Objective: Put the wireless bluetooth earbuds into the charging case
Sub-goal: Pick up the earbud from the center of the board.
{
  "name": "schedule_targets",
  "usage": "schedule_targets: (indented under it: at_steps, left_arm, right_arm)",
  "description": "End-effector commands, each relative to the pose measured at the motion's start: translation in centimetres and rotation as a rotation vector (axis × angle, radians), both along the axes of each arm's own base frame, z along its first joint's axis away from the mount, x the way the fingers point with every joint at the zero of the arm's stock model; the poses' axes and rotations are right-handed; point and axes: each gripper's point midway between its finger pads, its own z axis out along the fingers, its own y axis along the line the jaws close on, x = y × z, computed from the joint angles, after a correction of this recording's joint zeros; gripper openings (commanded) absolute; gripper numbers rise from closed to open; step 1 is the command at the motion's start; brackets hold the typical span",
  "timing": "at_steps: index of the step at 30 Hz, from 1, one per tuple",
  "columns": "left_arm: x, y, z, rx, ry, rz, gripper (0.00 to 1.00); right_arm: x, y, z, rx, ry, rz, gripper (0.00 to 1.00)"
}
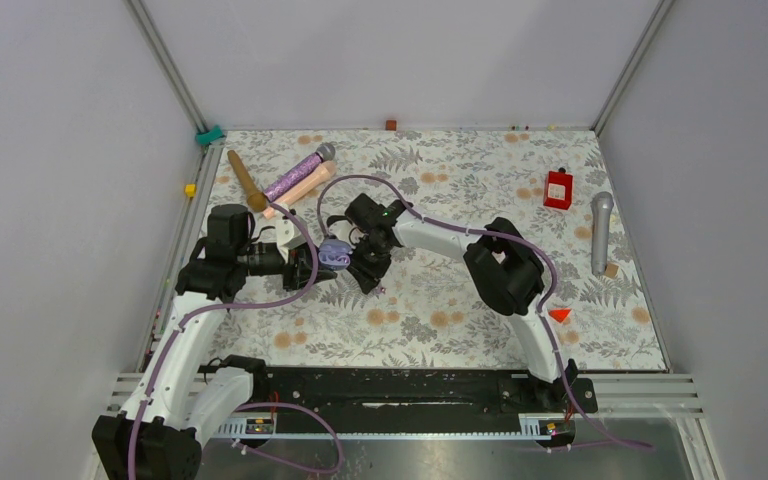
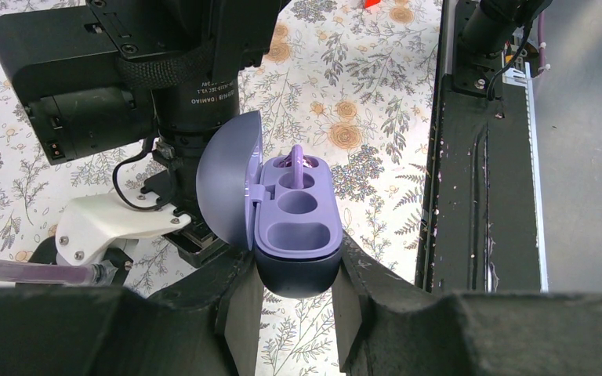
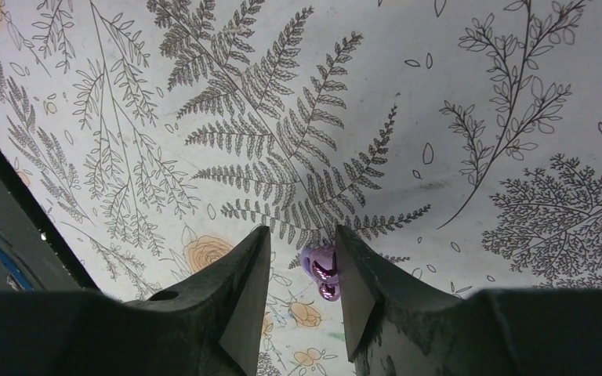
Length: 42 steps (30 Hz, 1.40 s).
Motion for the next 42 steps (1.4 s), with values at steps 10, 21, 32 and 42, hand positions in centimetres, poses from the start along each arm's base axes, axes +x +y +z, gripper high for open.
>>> schedule_targets:
  at_steps: [10, 21, 32, 42]
  left_arm:
    - [0.1, -0.1, 1.9, -0.024, -0.079, -0.028, 0.0]
    - [0.0, -0.1, 2.0, -0.025, -0.081, -0.027, 0.0]
    - [0.0, -0.1, 2.0, -0.026, -0.082, -0.029, 0.0]
    - [0.0, -0.1, 1.9, -0.026, -0.08, -0.029, 0.0]
  right_arm:
    - [-0.5, 0.3, 5.0, 0.131, -0.085, 0.036, 0.43]
    - [-2.6, -1.1, 2.9, 0.077, -0.052, 0.083, 0.41]
    - [-2.5, -1.3, 1.7, 0.033, -0.055, 0.077, 0.39]
    - [-2.0, -1.5, 0.7, -0.022, -0.057, 0.062, 0.4]
